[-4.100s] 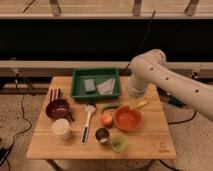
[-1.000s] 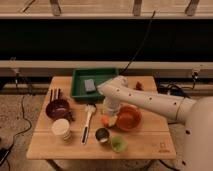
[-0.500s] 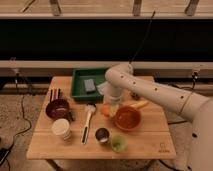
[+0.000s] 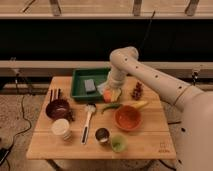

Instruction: Place apple in tray

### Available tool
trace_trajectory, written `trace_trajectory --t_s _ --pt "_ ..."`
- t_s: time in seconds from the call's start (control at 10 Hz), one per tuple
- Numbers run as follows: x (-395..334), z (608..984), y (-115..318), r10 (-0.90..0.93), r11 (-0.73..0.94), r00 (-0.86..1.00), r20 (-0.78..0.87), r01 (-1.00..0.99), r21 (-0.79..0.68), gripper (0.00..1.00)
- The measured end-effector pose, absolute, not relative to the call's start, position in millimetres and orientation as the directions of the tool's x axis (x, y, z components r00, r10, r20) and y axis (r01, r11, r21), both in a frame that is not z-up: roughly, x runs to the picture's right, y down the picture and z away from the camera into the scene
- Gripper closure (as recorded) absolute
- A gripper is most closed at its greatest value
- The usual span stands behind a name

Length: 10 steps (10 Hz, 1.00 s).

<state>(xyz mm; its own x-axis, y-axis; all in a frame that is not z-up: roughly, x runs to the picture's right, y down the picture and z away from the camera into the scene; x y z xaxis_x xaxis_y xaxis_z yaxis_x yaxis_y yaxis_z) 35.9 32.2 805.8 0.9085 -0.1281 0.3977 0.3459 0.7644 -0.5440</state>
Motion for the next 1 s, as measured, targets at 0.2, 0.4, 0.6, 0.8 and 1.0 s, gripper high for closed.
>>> trace_trajectory --t_s 0.2,0.4,0.6,0.8,1.0 --pt "32.4 806.3 31.2 -0.129 0.765 0.906 0.402 0.349 -0.541 1.00" --pt "33.8 807.1 31.0 -0.126 0.766 0.908 0.400 0.345 -0.542 1.00" --pt "45.8 817.2 23.7 -0.061 0.785 0.917 0.395 0.288 -0.548 1.00" --pt "56.2 838.4 -0.8 -0.013 0.809 0.924 0.383 0.235 -0.539 1.00" --pt "60.8 867.9 -31.5 0.020 0.828 0.931 0.363 0.188 -0.528 1.00"
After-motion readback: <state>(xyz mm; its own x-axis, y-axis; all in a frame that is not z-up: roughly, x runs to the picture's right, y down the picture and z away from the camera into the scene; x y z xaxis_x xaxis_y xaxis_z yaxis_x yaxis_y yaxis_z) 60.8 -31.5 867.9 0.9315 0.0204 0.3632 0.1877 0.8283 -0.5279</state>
